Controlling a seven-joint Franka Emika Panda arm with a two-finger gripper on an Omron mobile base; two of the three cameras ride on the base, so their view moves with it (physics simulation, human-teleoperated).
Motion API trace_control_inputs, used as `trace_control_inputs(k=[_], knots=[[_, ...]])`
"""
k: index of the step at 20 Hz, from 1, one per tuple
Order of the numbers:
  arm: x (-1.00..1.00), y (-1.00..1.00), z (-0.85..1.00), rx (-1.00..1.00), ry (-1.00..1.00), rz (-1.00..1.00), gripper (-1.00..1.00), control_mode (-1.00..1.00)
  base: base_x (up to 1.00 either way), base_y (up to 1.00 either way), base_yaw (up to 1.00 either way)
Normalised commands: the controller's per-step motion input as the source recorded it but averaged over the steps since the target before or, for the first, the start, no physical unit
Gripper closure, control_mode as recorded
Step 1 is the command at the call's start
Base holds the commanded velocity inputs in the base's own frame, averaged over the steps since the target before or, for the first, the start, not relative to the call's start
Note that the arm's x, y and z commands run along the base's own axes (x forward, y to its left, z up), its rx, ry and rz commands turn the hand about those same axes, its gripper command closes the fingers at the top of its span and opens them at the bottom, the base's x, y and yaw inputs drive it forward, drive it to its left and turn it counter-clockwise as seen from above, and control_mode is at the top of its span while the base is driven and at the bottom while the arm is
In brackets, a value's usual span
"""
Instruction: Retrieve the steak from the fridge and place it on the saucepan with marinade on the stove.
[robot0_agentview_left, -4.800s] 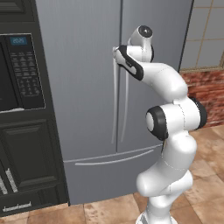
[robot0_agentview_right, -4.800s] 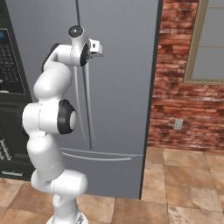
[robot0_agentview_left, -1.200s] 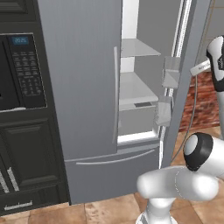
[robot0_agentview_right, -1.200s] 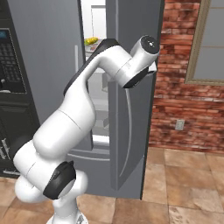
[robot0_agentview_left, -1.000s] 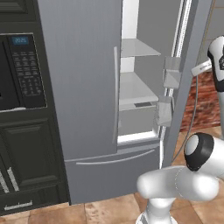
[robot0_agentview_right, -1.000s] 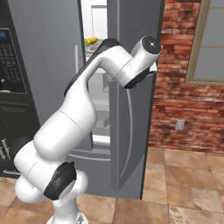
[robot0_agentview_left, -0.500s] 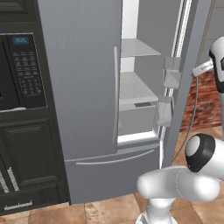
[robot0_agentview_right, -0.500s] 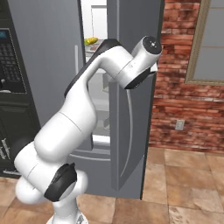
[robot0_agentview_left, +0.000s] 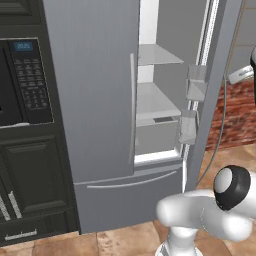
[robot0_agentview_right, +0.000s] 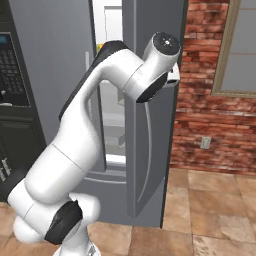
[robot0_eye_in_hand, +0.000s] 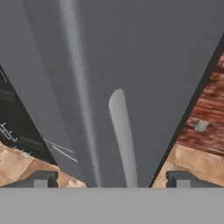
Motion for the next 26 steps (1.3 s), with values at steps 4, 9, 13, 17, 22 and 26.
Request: trace_control_inputs(k=[4,9,13,17,22,26], knots=[[-0.58,0.44,0.08,-0.02,0.00,-0.25,-1.00,-1.00,0.00,0.00,0.00],[-0.38,0.66,0.00,-0.01,0.00,-0.35,-1.00,-1.00,0.00,0.00,0.00],[-0.06,0.88,-0.01,-0.09,-0.05,-0.40,-1.00,-1.00,0.00,0.00,0.00],[0.01,0.88,-0.16,-0.11,-0.14,-0.31,-1.00,-1.00,0.00,0.00,0.00],[0.01,0.34,-0.01,-0.05,-0.18,-0.36,-1.00,-1.00,0.00,0.00,0.00],[0.22,0.14,-0.03,-0.10,-0.18,-0.41,-1.00,-1.00,0.00,0.00,0.00]])
